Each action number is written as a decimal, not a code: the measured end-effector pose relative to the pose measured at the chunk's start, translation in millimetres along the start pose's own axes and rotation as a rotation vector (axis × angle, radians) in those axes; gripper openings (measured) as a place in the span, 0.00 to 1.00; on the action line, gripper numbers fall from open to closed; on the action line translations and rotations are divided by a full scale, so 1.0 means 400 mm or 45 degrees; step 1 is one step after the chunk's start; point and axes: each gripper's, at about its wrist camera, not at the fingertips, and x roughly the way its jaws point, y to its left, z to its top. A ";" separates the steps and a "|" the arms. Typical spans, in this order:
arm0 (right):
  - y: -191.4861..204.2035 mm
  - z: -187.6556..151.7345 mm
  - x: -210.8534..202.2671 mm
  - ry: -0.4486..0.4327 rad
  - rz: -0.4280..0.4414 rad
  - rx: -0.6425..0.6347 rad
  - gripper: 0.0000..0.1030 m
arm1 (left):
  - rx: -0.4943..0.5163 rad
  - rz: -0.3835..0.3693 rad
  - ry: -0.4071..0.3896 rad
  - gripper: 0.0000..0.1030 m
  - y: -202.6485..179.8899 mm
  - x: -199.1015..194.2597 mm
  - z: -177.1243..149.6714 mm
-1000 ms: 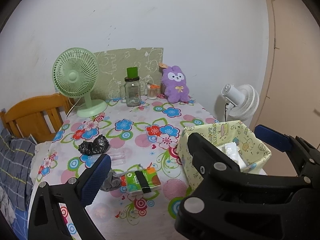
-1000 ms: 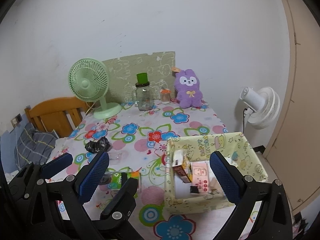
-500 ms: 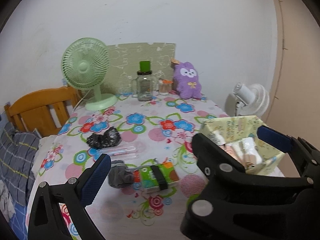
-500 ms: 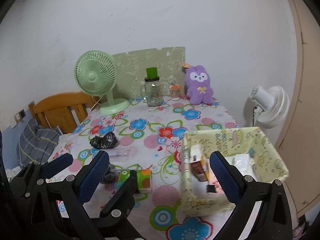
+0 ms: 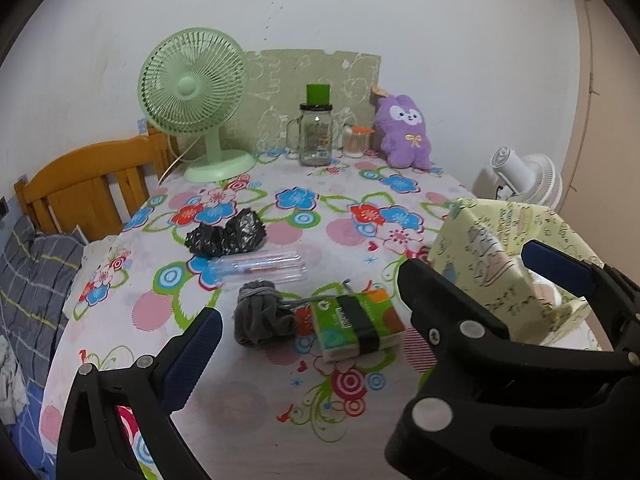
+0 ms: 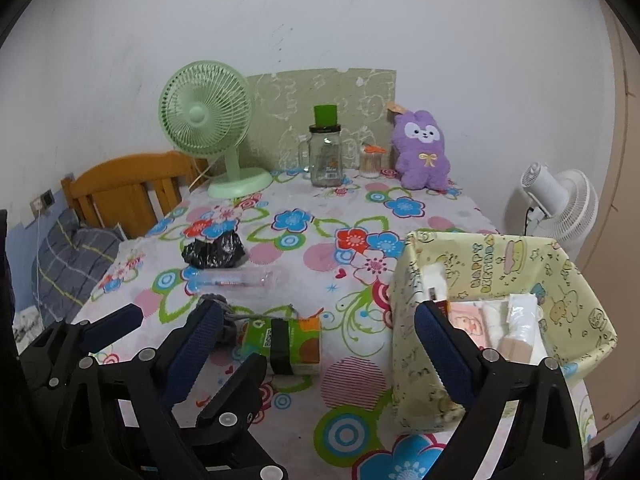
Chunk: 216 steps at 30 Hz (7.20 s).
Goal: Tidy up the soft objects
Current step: 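Withdraw both tools from the box toward the green tissue pack and grey cloth, then grasp the green strapped tissue pack with the right tool while the left grasps the grey knotted cloth, then lift the green tissue pack with the right tool while the left lifts the grey cloth, then carry the green tissue pack and grey cloth over the fabric box with both tools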
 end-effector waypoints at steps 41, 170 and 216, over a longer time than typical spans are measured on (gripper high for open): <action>0.081 -0.050 0.247 0.271 0.047 0.020 0.93 | -0.015 0.123 0.193 0.96 0.122 0.170 -0.062; -0.075 0.124 -0.151 -0.014 0.033 0.018 0.71 | -0.061 0.028 -0.096 0.46 -0.098 -0.148 0.116; -0.390 0.110 -0.070 0.027 -0.160 0.158 0.71 | 0.101 -0.186 0.018 0.46 -0.394 0.045 0.167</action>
